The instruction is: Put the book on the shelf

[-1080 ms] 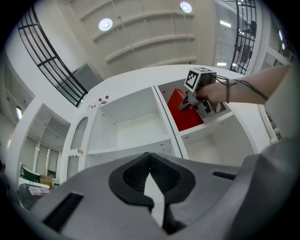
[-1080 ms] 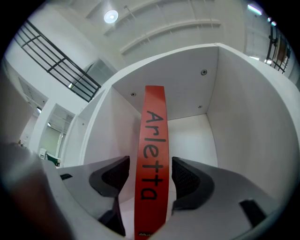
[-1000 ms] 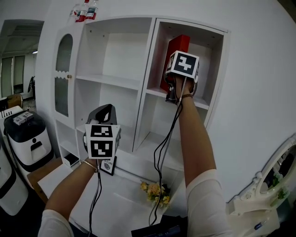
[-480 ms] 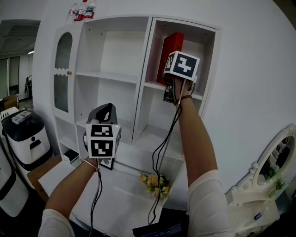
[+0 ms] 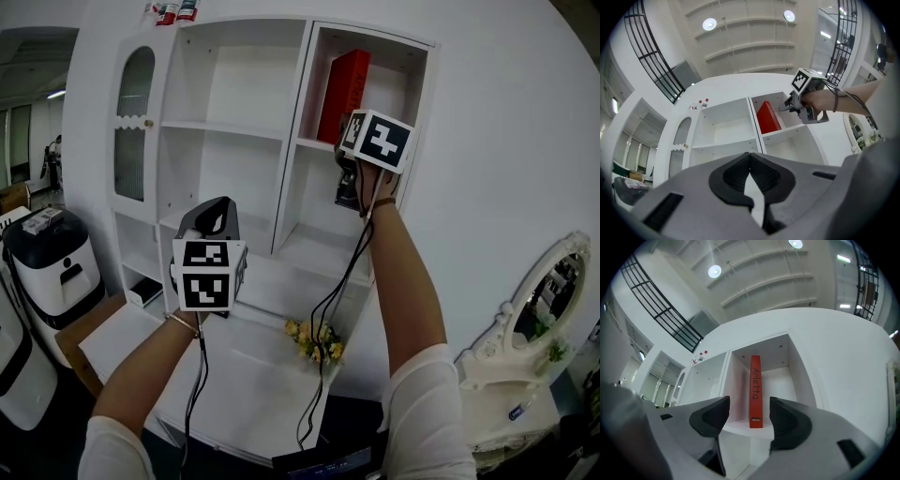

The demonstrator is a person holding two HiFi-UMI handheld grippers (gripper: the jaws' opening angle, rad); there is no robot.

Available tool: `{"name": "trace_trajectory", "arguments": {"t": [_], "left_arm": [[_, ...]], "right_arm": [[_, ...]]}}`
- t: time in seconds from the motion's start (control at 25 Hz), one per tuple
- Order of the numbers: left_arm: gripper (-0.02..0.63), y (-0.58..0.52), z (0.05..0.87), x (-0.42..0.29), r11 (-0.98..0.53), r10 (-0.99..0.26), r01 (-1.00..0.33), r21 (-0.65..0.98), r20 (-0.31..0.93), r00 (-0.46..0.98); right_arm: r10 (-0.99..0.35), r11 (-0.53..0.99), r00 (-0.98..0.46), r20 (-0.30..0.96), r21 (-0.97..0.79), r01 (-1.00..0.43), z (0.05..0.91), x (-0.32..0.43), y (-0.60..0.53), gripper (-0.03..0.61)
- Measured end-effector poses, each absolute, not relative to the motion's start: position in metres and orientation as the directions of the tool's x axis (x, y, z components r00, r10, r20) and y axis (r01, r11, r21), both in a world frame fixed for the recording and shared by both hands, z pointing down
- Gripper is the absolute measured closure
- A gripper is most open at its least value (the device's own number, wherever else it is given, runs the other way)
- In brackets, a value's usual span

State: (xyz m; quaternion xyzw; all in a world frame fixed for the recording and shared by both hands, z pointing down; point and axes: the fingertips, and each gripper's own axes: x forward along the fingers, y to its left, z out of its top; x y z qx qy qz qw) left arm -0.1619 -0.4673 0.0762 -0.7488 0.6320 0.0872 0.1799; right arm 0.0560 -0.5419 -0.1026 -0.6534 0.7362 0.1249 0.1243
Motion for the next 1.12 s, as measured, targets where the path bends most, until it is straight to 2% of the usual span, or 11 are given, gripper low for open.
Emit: {"name": "trace_trajectory", "arguments": {"t": [0.48, 0.92, 1.12], "left_arm": [[0.606, -0.41, 0.112, -0.168, -0.227, -0.899, -0.967, -0.117, -0.356, 0.254], [0.606, -0.385, 0.147, -0.151, -0.295, -0.885, -0.951, -0.088, -0.35, 0.307], [0.606, -0.382, 0.166, -0.149, -0.301, -0.891, -0.951, -0.065, -0.336, 0.305]], "right_arm": [[-0.914, 0.167, -0.158, -0.374, 0.008, -0.986, -0.023, 0.042, -0.471, 0.293], [-0.938, 0.171, -0.179, -0.297, 0.052, -0.984, 0.085, 0.057, -0.438, 0.295], [-0.942, 0.151, -0.169, -0.291, 0.081, -0.985, 0.12, 0.073, -0.416, 0.33]]}}
